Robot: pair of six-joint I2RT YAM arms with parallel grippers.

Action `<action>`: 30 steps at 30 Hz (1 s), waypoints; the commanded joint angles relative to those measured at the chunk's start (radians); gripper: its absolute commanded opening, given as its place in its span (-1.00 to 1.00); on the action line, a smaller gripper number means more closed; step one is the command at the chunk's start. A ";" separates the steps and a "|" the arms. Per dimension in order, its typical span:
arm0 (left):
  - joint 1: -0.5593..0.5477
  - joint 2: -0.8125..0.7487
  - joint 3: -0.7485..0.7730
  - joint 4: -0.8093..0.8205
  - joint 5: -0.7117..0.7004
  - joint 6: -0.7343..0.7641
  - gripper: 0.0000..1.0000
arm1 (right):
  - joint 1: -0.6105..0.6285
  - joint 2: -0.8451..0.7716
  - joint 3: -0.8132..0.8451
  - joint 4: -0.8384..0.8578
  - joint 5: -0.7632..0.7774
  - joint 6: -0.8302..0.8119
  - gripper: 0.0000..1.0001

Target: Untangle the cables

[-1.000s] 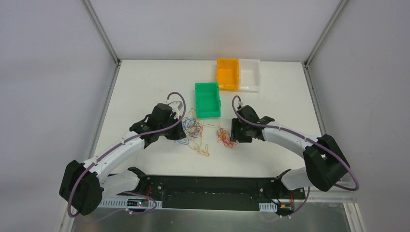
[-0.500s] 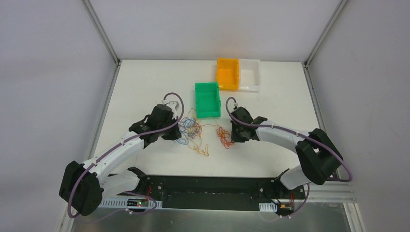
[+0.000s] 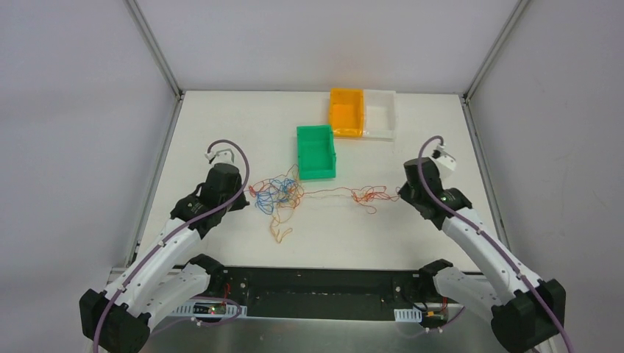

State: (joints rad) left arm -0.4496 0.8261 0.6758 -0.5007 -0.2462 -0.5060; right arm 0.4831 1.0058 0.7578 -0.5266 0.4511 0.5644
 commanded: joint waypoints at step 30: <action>-0.302 0.318 0.138 0.816 0.647 0.487 0.34 | -0.095 0.037 0.554 -0.202 -0.645 -0.164 -1.00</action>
State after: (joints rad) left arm -0.7067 1.1198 0.8104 0.0803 0.2985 -0.1368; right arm 0.3885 1.0241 1.2522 -0.6964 -0.1425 0.3916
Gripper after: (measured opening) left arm 0.667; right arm 0.006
